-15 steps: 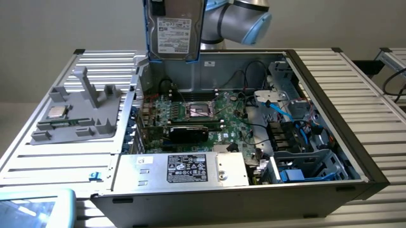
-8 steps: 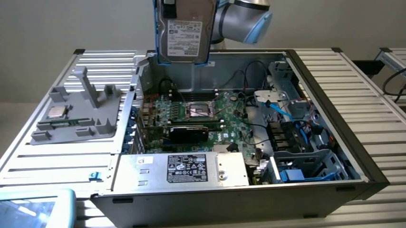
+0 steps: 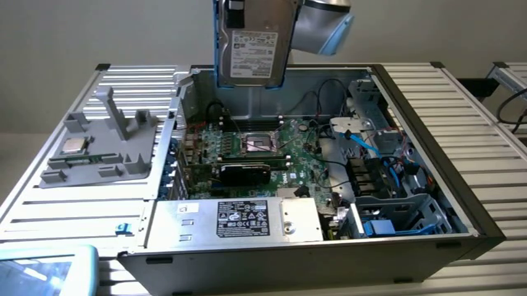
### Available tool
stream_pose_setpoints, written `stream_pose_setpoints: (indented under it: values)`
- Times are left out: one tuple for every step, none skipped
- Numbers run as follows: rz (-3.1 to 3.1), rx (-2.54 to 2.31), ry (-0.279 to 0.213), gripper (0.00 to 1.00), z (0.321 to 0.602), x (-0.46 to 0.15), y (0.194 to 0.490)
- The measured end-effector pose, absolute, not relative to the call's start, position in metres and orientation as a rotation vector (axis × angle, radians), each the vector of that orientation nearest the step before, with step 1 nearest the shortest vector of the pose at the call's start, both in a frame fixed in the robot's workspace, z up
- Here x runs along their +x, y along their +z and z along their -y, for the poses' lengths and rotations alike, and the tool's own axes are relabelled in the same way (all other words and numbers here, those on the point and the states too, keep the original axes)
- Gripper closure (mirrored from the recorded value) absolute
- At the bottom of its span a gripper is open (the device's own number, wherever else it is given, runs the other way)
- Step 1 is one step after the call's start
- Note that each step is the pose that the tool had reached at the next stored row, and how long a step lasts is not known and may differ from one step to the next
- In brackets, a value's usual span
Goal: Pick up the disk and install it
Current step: 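Pick up the disk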
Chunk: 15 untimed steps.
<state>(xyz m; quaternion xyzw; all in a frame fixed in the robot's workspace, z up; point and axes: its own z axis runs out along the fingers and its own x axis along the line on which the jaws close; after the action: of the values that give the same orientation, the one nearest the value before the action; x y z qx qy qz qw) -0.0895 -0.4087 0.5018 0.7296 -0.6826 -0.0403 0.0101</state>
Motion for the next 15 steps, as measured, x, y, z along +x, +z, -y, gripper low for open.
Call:
stream_pose_setpoints:
  values:
    - [2.131, 2.278, -0.126, 0.63, 0.41, -0.086, 0.502]
    - [2.131, 2.278, -0.126, 0.63, 0.411, -0.083, 0.502]
    - [2.131, 2.278, -0.126, 0.63, 0.413, -0.08, 0.502]
    - [2.131, 2.278, -0.126, 0.63, 0.414, -0.077, 0.502]
    - [2.131, 2.278, -0.126, 0.63, 0.414, -0.074, 0.502]
    - [2.131, 2.278, -0.125, 0.63, 0.415, -0.072, 0.502]
    - [2.131, 2.278, -0.124, 0.63, 0.415, -0.069, 0.502]
    - [2.131, 2.278, -0.123, 0.63, 0.416, -0.068, 0.502]
    - [2.131, 2.278, -0.12, 0.63, 0.416, -0.066, 0.502]
    - [2.131, 2.278, -0.116, 0.63, 0.416, -0.064, 0.502]
    - [2.131, 2.277, -0.107, 0.63, 0.416, -0.063, 0.502]
    - [2.131, 2.277, -0.091, 0.63, 0.416, -0.063, 0.502]
    - [2.131, 2.276, -0.075, 0.63, 0.416, -0.062, 0.502]
    - [2.131, 2.277, -0.065, 0.63, 0.416, -0.061, 0.502]
    - [2.132, 2.277, -0.055, 0.63, 0.416, -0.059, 0.502]
